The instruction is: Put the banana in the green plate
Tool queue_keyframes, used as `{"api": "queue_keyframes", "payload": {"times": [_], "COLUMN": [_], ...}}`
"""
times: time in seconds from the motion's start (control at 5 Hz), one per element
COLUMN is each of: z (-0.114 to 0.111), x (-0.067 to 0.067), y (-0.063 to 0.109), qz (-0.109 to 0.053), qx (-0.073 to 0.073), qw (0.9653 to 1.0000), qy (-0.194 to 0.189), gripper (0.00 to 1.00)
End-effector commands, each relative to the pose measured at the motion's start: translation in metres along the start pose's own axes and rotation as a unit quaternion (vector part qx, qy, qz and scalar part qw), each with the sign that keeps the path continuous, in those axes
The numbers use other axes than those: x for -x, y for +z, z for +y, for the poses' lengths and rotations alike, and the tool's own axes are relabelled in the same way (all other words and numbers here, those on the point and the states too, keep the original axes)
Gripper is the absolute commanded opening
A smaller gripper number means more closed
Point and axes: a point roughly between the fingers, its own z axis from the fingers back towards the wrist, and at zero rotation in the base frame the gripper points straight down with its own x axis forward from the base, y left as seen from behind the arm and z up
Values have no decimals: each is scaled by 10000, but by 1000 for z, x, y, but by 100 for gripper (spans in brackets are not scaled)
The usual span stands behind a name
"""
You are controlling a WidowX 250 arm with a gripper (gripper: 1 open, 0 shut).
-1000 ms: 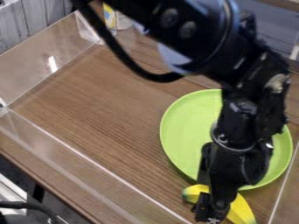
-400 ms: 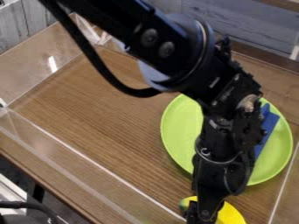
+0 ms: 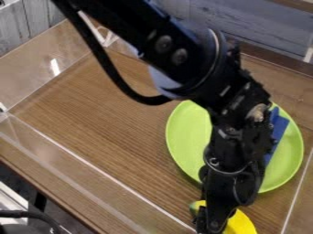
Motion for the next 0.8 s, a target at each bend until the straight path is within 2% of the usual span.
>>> {"api": "queue_keyframes", "payload": {"times": [0.0,0.6], "z": [3,6], "x": [-1,-4], "y": [4,7], "qz": [-90,-163], "qx": [-71,-129], "qw": [9999,9998], "qy": [-1,-44], "gripper": [0,0]}}
